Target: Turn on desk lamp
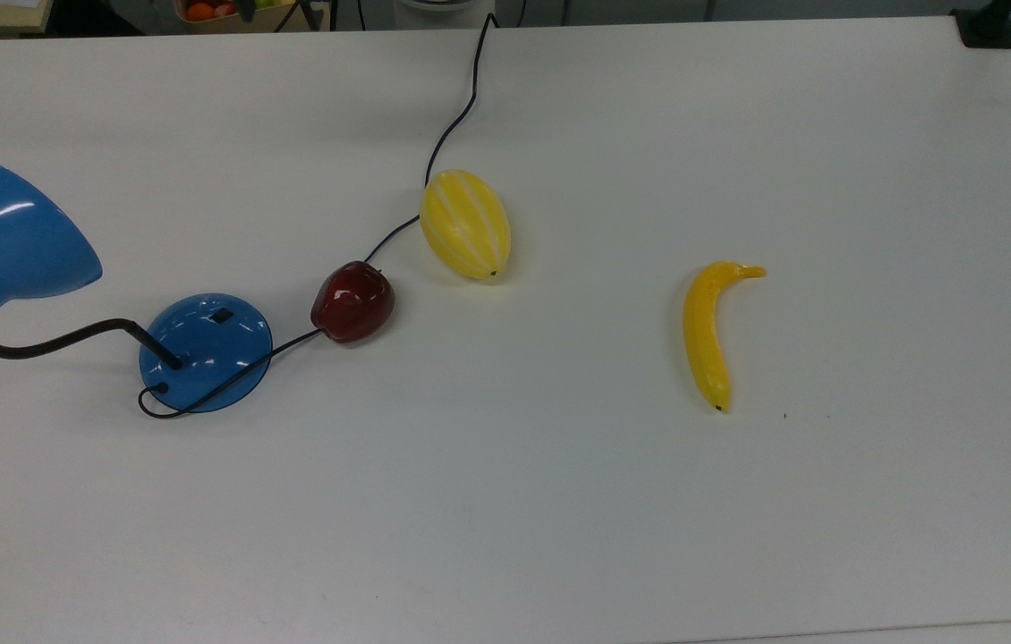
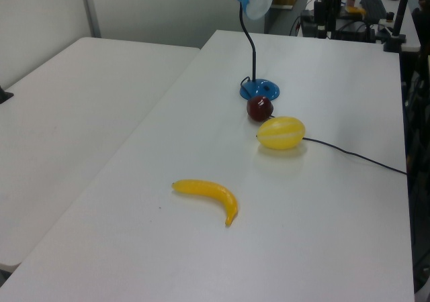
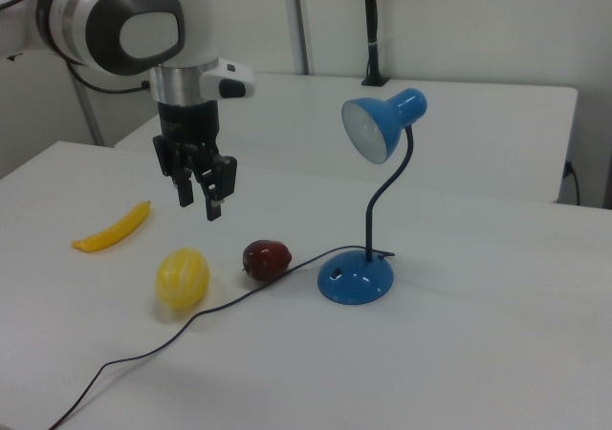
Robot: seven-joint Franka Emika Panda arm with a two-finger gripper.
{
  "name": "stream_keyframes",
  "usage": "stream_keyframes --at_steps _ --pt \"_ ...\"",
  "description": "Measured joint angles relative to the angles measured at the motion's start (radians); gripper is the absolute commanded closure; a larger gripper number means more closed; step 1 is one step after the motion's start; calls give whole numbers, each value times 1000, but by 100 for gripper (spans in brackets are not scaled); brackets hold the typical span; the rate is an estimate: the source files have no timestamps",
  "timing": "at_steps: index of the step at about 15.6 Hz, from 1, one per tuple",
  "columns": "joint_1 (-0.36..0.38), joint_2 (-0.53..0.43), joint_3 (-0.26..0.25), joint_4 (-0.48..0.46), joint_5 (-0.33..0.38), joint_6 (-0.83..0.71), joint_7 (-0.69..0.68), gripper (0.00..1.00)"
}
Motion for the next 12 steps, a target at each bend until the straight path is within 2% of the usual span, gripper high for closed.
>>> stream_keyframes --at_steps 12 --pt "-53 30 -1 0 16 80 -9 100"
